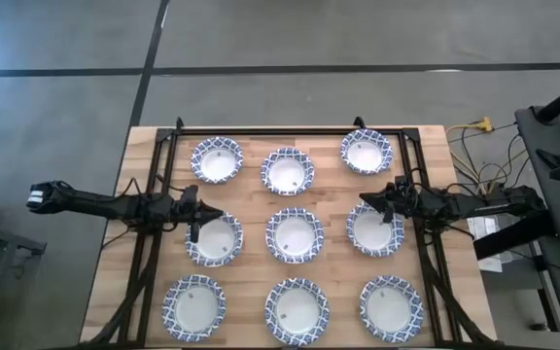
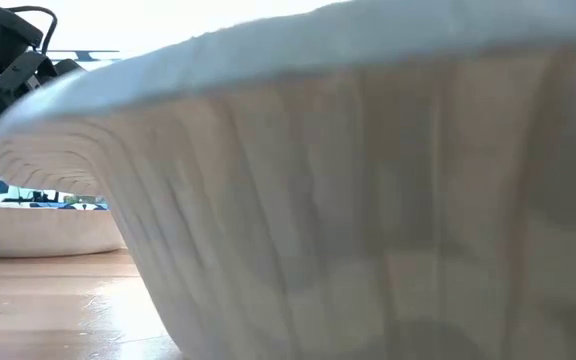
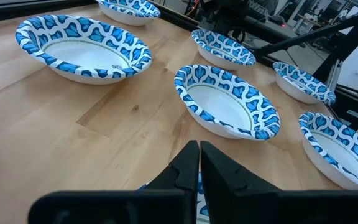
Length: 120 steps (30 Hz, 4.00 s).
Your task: Nest bowls inside each other
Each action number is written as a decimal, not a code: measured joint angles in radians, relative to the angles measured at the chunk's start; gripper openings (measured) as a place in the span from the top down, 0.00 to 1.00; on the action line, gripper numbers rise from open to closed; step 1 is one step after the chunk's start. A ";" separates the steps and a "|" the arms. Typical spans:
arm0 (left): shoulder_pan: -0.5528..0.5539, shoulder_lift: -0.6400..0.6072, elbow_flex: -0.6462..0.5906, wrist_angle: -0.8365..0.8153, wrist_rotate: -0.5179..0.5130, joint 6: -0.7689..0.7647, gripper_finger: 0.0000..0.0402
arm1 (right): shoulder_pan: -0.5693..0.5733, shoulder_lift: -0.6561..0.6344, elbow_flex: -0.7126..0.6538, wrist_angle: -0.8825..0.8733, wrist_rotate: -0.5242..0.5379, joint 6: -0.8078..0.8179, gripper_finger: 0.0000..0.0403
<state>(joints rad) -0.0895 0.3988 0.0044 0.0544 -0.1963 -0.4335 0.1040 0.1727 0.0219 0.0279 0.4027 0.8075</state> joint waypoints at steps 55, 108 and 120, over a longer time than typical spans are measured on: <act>0.000 0.000 0.000 0.602 -0.288 -0.549 1.00 | 0.068 0.243 0.000 0.573 0.207 0.217 0.98; 0.007 0.465 0.782 -0.141 -0.130 -0.235 1.00 | -0.663 1.489 1.370 -1.224 -0.318 -0.650 0.63; 0.004 0.455 0.780 -0.142 -0.039 -0.268 1.00 | -0.668 1.620 1.342 -1.199 -0.243 -0.655 0.58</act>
<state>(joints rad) -0.0853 0.8538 0.7849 -0.0875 -0.2348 -0.7019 -0.5644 1.7928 1.3641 -1.1716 0.1600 0.1528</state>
